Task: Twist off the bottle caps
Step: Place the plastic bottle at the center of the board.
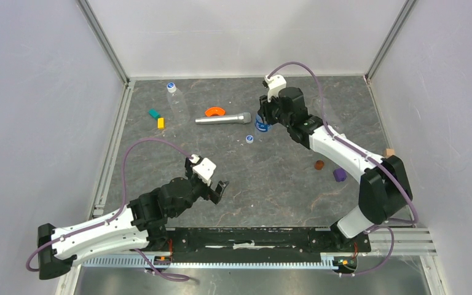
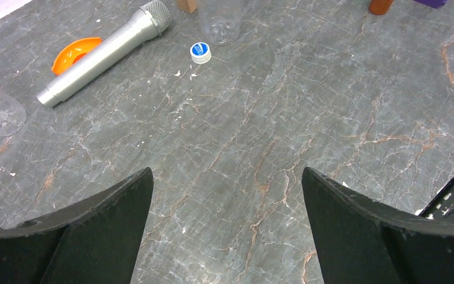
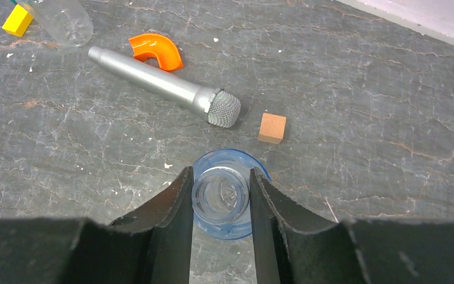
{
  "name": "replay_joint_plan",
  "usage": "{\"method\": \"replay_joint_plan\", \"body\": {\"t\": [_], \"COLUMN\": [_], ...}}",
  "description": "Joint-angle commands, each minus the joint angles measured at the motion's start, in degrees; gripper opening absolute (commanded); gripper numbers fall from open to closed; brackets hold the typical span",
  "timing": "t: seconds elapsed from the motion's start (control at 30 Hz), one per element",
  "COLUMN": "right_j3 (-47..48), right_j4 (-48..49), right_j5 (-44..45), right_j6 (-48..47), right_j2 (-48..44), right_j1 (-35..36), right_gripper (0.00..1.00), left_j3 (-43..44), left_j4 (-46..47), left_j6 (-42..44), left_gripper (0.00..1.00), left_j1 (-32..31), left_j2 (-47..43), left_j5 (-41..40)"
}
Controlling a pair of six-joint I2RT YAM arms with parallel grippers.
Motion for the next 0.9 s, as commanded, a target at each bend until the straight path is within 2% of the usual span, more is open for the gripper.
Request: {"method": "replay_joint_plan", "body": {"t": [0.0, 0.13, 0.33, 0.53, 0.63, 0.87], "right_j3": [3.1, 3.2, 1.9, 2.6, 2.8, 3.6], "right_j4": [-3.3, -3.3, -1.5, -1.8, -1.8, -1.9], "right_j5": [-1.9, -3.0, -3.3, -2.4, -2.4, -1.1], "right_j6": [-1.2, -1.1, -1.3, -1.5, -1.5, -1.9], "right_j2": [2.6, 3.0, 1.9, 2.6, 2.7, 3.1], "right_j1": [0.0, 0.0, 0.0, 0.0, 0.0, -0.1], "right_gripper": [0.15, 0.21, 0.41, 0.52, 0.53, 0.64], "left_j3": [0.0, 0.0, -0.5, -0.6, -0.7, -0.9], "left_j4": [1.6, 1.2, 1.1, 1.0, 1.0, 1.0], "left_j6": [-1.8, -2.3, -2.4, -2.6, -2.7, -2.8], "left_gripper": [1.00, 1.00, 1.00, 1.00, 1.00, 1.00], "left_j1": [0.1, 0.1, 0.1, 0.1, 0.2, 0.1], "left_j2": [0.4, 0.7, 0.2, 0.3, 0.3, 0.4], "left_j5": [-1.1, -1.2, -1.7, -1.7, -1.6, -1.4]}}
